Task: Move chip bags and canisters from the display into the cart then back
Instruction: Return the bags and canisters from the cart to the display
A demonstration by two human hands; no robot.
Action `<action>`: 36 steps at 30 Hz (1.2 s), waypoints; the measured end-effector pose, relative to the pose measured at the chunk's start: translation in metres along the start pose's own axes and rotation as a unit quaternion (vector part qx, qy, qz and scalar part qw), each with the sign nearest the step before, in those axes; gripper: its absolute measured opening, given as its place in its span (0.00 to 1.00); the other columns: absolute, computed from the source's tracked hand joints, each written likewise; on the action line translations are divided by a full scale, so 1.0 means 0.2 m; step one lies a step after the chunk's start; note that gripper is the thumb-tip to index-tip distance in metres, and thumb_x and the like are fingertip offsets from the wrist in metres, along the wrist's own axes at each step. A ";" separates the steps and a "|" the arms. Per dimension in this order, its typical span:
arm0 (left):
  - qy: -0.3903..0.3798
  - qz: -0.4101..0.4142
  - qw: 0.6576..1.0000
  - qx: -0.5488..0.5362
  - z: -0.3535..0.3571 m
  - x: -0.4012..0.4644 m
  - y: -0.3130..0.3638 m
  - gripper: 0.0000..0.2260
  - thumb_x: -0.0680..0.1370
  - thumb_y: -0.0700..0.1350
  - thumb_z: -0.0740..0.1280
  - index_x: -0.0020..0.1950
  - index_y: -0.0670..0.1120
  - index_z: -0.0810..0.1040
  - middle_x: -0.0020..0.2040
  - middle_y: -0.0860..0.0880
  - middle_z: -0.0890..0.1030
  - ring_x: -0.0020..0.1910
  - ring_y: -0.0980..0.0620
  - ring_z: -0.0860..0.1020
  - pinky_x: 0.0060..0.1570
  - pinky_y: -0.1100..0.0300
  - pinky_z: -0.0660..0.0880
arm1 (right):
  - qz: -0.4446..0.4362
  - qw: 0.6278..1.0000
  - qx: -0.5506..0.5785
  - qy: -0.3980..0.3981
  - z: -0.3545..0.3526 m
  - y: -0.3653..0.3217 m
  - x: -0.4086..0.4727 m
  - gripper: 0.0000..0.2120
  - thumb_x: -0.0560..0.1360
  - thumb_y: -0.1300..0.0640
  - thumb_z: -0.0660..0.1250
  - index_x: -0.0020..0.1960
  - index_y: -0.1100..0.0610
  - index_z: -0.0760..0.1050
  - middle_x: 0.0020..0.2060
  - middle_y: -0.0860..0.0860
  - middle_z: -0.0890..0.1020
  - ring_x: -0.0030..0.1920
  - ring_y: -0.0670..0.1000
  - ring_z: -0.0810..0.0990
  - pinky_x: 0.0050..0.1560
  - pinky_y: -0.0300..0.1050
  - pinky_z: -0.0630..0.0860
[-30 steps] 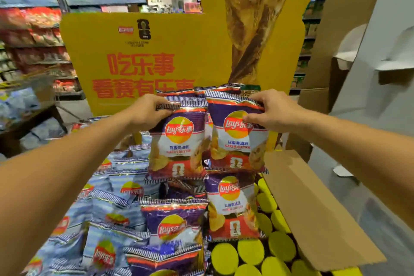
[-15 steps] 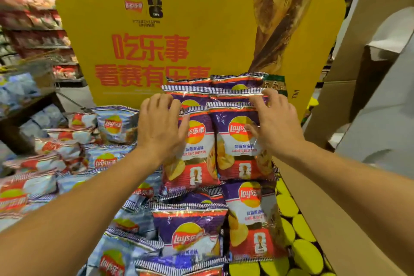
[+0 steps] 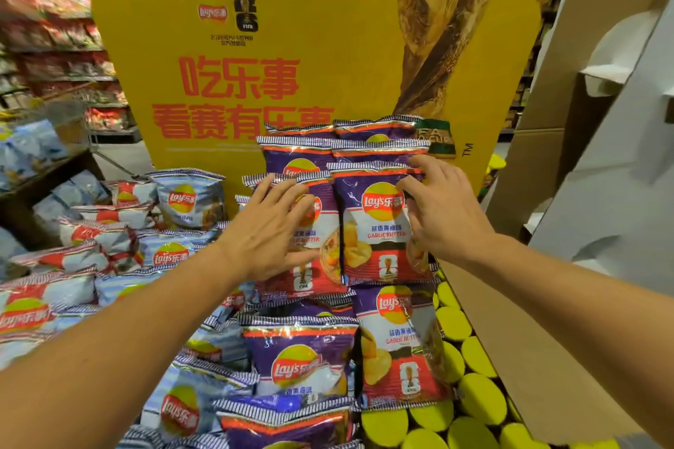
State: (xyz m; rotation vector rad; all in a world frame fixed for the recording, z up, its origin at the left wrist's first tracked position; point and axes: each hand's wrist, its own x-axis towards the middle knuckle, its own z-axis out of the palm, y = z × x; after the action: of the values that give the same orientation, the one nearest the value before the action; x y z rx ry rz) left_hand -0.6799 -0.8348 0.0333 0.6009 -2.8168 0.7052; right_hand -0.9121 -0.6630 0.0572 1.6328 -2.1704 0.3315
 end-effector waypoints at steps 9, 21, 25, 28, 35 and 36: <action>0.089 -0.090 0.987 -0.097 -0.24 -0.22 0.12 0.22 0.81 0.54 0.49 0.65 0.40 0.70 0.61 0.41 0.73 0.57 0.41 0.72 0.61 0.47 0.67 | -0.026 0.992 0.122 -0.027 -0.16 -0.12 -0.12 0.04 0.78 0.57 0.63 0.53 0.52 0.74 0.50 0.48 0.72 0.48 0.53 0.75 0.46 0.51 0.76; 0.019 -0.177 0.976 -0.129 -0.53 -0.95 0.41 0.17 0.84 0.51 0.55 0.67 0.42 0.68 0.60 0.44 0.72 0.51 0.44 0.74 0.51 0.49 0.71 | -0.251 0.936 0.219 -0.112 -0.29 -0.58 -0.41 0.03 0.76 0.59 0.63 0.48 0.54 0.75 0.44 0.48 0.73 0.45 0.53 0.74 0.44 0.48 0.72; -0.002 -0.243 0.958 -0.154 -0.65 -1.25 0.50 0.17 0.84 0.53 0.52 0.69 0.45 0.66 0.63 0.46 0.71 0.51 0.44 0.75 0.49 0.46 0.72 | -0.326 0.906 0.234 -0.132 -0.33 -0.80 -0.53 0.03 0.76 0.58 0.64 0.46 0.51 0.74 0.43 0.50 0.76 0.45 0.54 0.75 0.45 0.51 0.75; -0.027 -0.264 0.954 -0.139 -0.71 -1.47 0.56 0.18 0.84 0.55 0.51 0.68 0.46 0.66 0.61 0.46 0.72 0.51 0.41 0.76 0.50 0.45 0.73 | -0.368 0.887 0.232 -0.155 -0.39 -0.97 -0.60 0.05 0.76 0.58 0.64 0.50 0.54 0.78 0.47 0.53 0.81 0.47 0.56 0.77 0.47 0.51 0.76; -0.061 -0.353 0.925 -0.124 -0.85 -2.07 0.70 0.14 0.84 0.52 0.54 0.64 0.46 0.67 0.56 0.44 0.76 0.49 0.40 0.76 0.44 0.50 0.71 | -0.454 0.827 0.243 -0.225 -0.49 -1.46 -0.87 0.08 0.78 0.56 0.66 0.54 0.57 0.80 0.48 0.55 0.82 0.49 0.57 0.79 0.49 0.50 0.76; -0.075 -0.367 0.920 -0.118 -0.86 -2.17 0.73 0.14 0.83 0.53 0.54 0.64 0.46 0.67 0.55 0.44 0.77 0.49 0.39 0.77 0.44 0.51 0.71 | -0.467 0.818 0.239 -0.237 -0.51 -1.54 -0.94 0.08 0.78 0.55 0.67 0.54 0.57 0.81 0.48 0.54 0.83 0.49 0.57 0.80 0.48 0.48 0.75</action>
State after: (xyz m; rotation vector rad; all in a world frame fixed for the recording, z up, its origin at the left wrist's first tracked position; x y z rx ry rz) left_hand -0.3372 -0.4862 0.0095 1.5782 -2.4269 0.1716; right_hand -0.5563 -0.5475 0.0471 3.0879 -1.2854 0.1695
